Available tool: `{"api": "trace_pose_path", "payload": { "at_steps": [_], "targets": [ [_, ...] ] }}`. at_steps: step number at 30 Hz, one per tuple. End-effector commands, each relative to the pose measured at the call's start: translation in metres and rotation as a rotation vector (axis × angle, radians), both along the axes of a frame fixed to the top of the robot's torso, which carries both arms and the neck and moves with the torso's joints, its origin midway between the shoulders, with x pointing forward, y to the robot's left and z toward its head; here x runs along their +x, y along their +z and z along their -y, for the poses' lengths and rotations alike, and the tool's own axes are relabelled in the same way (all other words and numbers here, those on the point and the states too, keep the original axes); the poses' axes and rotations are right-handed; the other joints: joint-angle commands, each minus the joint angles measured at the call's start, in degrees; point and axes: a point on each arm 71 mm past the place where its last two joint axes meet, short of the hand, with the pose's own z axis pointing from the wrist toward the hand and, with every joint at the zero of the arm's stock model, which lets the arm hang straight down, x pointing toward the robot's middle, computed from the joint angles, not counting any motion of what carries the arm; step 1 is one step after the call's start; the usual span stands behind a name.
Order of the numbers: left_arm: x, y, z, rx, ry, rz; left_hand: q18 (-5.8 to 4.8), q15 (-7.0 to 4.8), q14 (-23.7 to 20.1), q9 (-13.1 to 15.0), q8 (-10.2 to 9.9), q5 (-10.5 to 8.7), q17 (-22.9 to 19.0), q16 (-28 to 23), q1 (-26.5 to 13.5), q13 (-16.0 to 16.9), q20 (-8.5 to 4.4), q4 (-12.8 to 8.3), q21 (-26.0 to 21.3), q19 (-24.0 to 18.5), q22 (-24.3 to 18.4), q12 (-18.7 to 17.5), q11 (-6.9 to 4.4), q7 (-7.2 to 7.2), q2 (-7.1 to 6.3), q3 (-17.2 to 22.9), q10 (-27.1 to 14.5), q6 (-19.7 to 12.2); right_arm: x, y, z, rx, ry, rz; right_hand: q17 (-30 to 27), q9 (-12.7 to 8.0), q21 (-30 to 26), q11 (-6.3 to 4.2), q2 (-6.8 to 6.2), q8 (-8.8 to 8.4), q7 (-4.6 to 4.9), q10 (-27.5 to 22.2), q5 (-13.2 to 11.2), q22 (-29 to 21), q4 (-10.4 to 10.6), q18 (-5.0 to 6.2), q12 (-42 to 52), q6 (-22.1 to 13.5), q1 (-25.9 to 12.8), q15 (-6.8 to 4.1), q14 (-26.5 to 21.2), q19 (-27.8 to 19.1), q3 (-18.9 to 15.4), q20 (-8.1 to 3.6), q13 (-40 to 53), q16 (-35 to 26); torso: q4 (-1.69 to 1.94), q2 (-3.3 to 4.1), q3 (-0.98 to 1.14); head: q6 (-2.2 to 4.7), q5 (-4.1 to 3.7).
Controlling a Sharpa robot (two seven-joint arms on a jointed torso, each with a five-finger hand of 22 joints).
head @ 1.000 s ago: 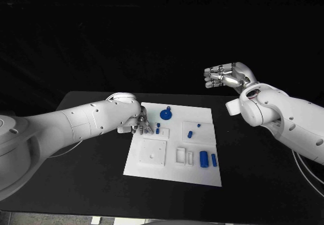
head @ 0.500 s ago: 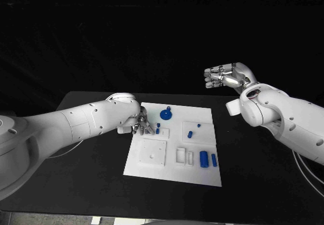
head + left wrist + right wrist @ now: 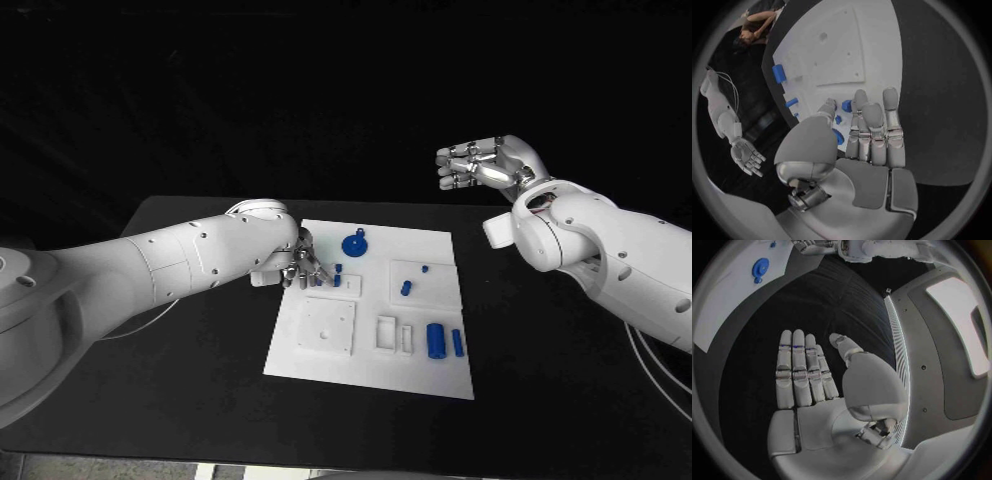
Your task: Assemble the parts on the task board
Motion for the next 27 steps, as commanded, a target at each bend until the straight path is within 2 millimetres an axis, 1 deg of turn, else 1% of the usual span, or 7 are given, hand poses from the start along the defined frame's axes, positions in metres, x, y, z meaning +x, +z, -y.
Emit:
{"api": "trace_pose_path", "payload": {
  "at_steps": [1, 9, 12, 17, 20, 23, 27],
  "targets": [
    [0.001, 0.001, 0.000, -0.017, 0.010, 0.007, -0.20, 0.09, -0.4, -0.2, -0.2, -0.24, 0.1, -0.3, -0.1, -0.1, 0.12, 0.7, -0.3, 0.2, 1.0, -0.3, -0.01, 0.46, -0.88, 0.2, -0.2, -0.1, 0.000, 0.000, -0.001, -0.007, 0.016, 0.003, -0.1, 0.0, 0.1, 0.10, -0.16, -0.09, 0.27, -0.4, 0.4, -0.1, 0.1, 0.17, -0.2, -0.1, 0.0, -0.05, -0.4, -0.3, 0.3, -0.09, -0.1, -0.3, 0.01, 0.01, -0.03, 0.06, -0.03],
    [0.001, 0.001, -0.003, -0.012, 0.020, 0.011, -0.20, 0.15, -0.6, -0.4, -0.2, -0.28, 0.1, -0.4, -0.5, -0.1, 0.15, 1.9, -0.4, 0.1, 0.9, -0.6, 0.07, 0.55, -1.89, 0.2, -0.4, -0.4, 0.000, 0.000, -0.001, -0.007, 0.016, 0.002, -0.1, 0.0, 0.1, 0.11, -0.12, -0.09, 0.27, -0.5, 0.3, -0.1, 0.0, 0.17, -0.2, -0.1, 0.0, -0.04, -0.4, -0.4, 0.2, -0.07, -0.1, -0.3, 0.01, -0.01, -0.06, 0.07, -0.05],
    [0.001, 0.001, -0.005, -0.011, 0.023, 0.011, -0.23, 0.20, -0.7, -0.5, -0.4, -0.30, 0.2, -0.4, -1.9, -0.2, 0.17, 3.0, -0.5, 0.1, 0.9, -0.7, 0.14, 0.64, -3.46, -2.8, -0.5, -0.6, 0.000, -0.001, -0.001, -0.007, 0.016, 0.002, -0.1, 0.0, 0.1, 0.11, -0.12, -0.09, 0.27, -0.5, 0.3, -0.1, 0.0, 0.17, -0.2, -0.1, 0.0, -0.04, -0.4, -0.4, 0.2, -0.07, -0.1, -0.3, 0.02, -0.01, -0.05, 0.10, -0.07],
    [0.001, 0.002, -0.007, -0.019, 0.030, 0.013, -0.20, 0.23, -0.7, -0.7, -0.3, -0.28, 0.3, -0.5, 0.6, -0.1, 0.20, 6.7, -0.6, 0.2, 0.9, -0.7, 0.18, 0.67, -2.54, -6.7, -0.6, -0.7, 0.000, -0.001, -0.001, -0.007, 0.016, 0.001, -0.1, 0.0, 0.1, 0.11, -0.12, -0.09, 0.27, -0.5, 0.3, -0.1, 0.0, 0.17, -0.2, -0.1, 0.0, -0.04, -0.4, -0.4, 0.2, -0.07, -0.1, -0.3, -0.02, 0.00, -0.04, 0.12, -0.07],
    [0.000, 0.002, -0.008, -0.033, 0.037, 0.008, -0.01, 0.37, -0.7, -0.5, 0.1, 0.54, 0.2, -0.4, 1.0, 0.1, 0.43, 4.2, -0.7, 0.2, 0.9, -0.3, 0.23, 0.71, 0.68, -6.5, -0.8, -0.8, 0.000, -0.001, -0.001, -0.007, 0.016, 0.000, -0.1, 0.0, 0.1, 0.11, -0.12, -0.09, 0.27, -0.5, 0.3, -0.1, 0.0, 0.17, -0.2, -0.1, 0.0, -0.04, -0.4, -0.4, 0.2, -0.07, -0.1, -0.3, -0.03, 0.03, -0.05, 0.17, -0.11],
    [0.000, 0.003, -0.010, -0.053, 0.049, 0.004, 0.15, 0.39, -0.7, -0.6, 0.7, 0.49, 0.0, -0.3, -0.6, 0.2, 0.54, 0.9, -0.8, 0.2, 0.9, 0.4, 0.24, 0.67, 2.08, -7.9, -1.2, -1.2, 0.000, -0.002, -0.001, -0.007, 0.015, -0.001, -0.1, 0.0, 0.1, 0.11, -0.12, -0.09, 0.27, -0.5, 0.3, -0.1, 0.0, 0.17, -0.2, -0.1, 0.0, -0.04, -0.4, -0.4, 0.2, -0.07, -0.1, -0.3, 0.00, 0.05, -0.02, 0.16, -0.13],
    [0.000, 0.007, -0.012, -0.088, 0.069, 0.001, 0.16, 0.40, -0.7, -0.8, 0.9, 0.19, -0.2, -0.3, -0.9, 0.1, 0.56, 1.7, -0.8, 0.2, 0.9, 0.5, 0.25, 0.68, 1.21, -7.3, -1.3, -1.2, -0.001, -0.002, -0.001, -0.007, 0.015, -0.001, -0.1, 0.0, 0.1, 0.11, -0.12, -0.09, 0.27, -0.5, 0.3, -0.1, 0.0, 0.17, -0.2, -0.1, 0.0, -0.04, -0.4, -0.4, 0.2, -0.07, -0.1, -0.3, 0.03, -0.02, -0.03, 0.17, -0.21]
  ]
}}
